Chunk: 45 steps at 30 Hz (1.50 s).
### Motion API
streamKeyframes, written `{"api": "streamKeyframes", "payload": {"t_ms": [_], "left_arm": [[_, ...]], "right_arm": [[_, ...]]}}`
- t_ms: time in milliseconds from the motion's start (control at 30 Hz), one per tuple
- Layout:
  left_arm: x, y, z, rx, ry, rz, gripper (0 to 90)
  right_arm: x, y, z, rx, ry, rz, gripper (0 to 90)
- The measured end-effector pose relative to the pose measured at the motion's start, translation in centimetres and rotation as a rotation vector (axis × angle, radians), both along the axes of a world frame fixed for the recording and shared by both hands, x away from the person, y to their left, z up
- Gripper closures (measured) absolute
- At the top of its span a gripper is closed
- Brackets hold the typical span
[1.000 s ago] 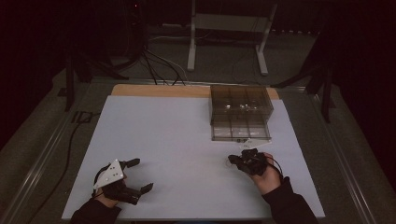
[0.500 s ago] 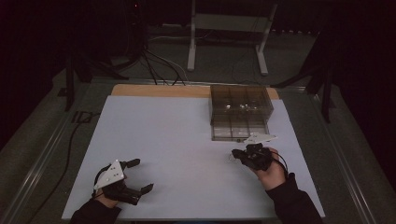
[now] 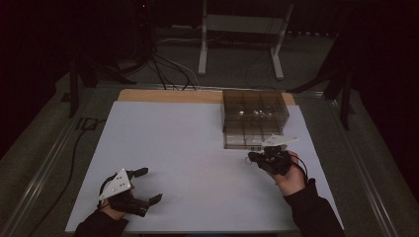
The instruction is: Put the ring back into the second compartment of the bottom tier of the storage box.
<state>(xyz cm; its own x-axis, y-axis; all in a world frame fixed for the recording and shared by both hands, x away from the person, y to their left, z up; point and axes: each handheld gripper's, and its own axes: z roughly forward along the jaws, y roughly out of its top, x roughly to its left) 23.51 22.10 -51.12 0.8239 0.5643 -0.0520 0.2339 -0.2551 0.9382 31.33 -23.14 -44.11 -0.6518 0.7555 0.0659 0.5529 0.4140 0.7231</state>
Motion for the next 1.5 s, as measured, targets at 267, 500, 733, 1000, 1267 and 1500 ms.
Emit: {"api": "streamKeyframes", "payload": {"t_ms": [267,500,733,1000,1267,1500], "left_arm": [[0.0,0.1,0.1,-0.008,-0.002,0.007,0.6],[0.0,0.0,0.1,-0.007,-0.002,0.004,0.6],[0.0,0.0,0.1,-0.012,0.0,0.005,0.6],[0.0,0.1,0.1,-0.008,-0.001,0.004,0.6],[0.0,0.0,0.1,-0.008,-0.003,0.004,0.6],[0.0,0.0,0.1,-0.02,0.001,0.001,0.6]], "right_arm": [[0.3,0.0,0.6,-0.002,-0.015,-0.005,88.2],[0.8,-0.1,1.1,0.001,-0.027,-0.013,88.2],[1.3,-0.2,1.5,0.003,-0.032,-0.021,88.1],[1.8,-0.4,1.9,0.007,-0.039,-0.029,88.1],[2.3,-0.8,2.0,0.006,-0.039,-0.046,88.1],[2.8,-1.2,2.1,0.009,-0.034,-0.059,88.1]]}}
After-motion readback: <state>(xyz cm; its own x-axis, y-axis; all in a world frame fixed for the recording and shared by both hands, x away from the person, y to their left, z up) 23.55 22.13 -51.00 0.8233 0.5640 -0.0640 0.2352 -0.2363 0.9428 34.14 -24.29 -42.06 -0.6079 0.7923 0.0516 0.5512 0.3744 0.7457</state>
